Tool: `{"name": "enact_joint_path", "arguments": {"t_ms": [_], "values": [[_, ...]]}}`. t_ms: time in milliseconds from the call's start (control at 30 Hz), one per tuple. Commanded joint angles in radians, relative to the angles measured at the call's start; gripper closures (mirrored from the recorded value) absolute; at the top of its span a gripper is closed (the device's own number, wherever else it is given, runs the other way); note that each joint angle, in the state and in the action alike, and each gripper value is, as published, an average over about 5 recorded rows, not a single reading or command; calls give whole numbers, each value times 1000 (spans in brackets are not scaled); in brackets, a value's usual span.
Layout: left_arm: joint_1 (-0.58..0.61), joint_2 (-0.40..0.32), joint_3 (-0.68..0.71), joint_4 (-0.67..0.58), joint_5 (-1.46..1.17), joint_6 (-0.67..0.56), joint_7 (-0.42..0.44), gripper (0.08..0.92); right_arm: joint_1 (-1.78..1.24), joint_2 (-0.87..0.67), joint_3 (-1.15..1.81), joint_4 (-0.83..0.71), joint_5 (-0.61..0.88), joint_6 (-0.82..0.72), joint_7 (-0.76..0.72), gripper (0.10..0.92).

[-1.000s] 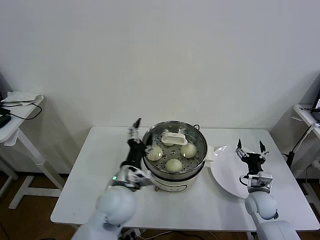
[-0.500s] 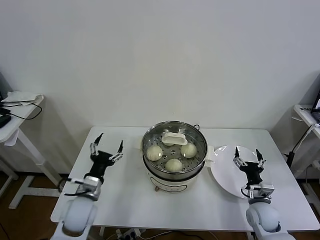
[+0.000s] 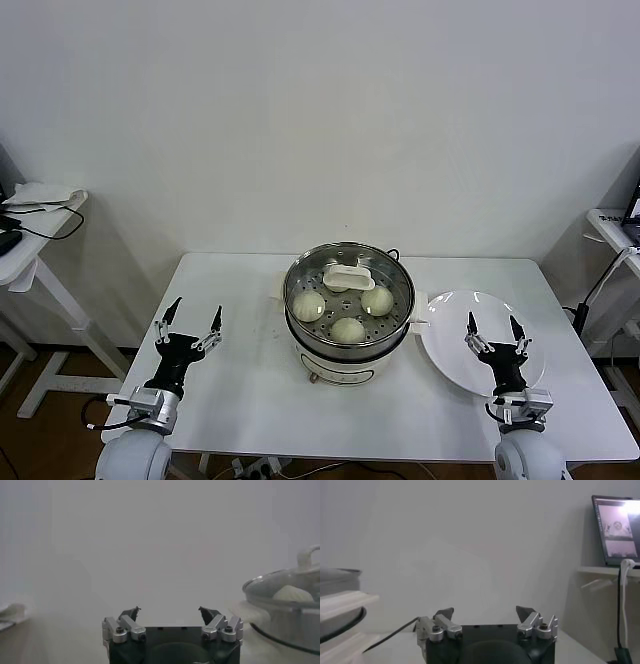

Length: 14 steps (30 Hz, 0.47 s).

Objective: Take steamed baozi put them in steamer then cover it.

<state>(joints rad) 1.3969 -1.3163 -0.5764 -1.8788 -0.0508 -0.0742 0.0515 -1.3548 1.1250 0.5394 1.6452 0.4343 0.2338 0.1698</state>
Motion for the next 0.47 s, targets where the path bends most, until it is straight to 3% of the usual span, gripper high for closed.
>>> {"name": "enact_joint_path", "arguments": {"t_ms": [33, 467], "values": [[44, -3, -34, 21, -47, -43, 5, 177, -43, 6, 6, 6, -1, 13, -15, 203], [40, -7, -30, 32, -31, -55, -8, 177, -46, -6, 7, 24, 8, 3, -14, 203]]}}
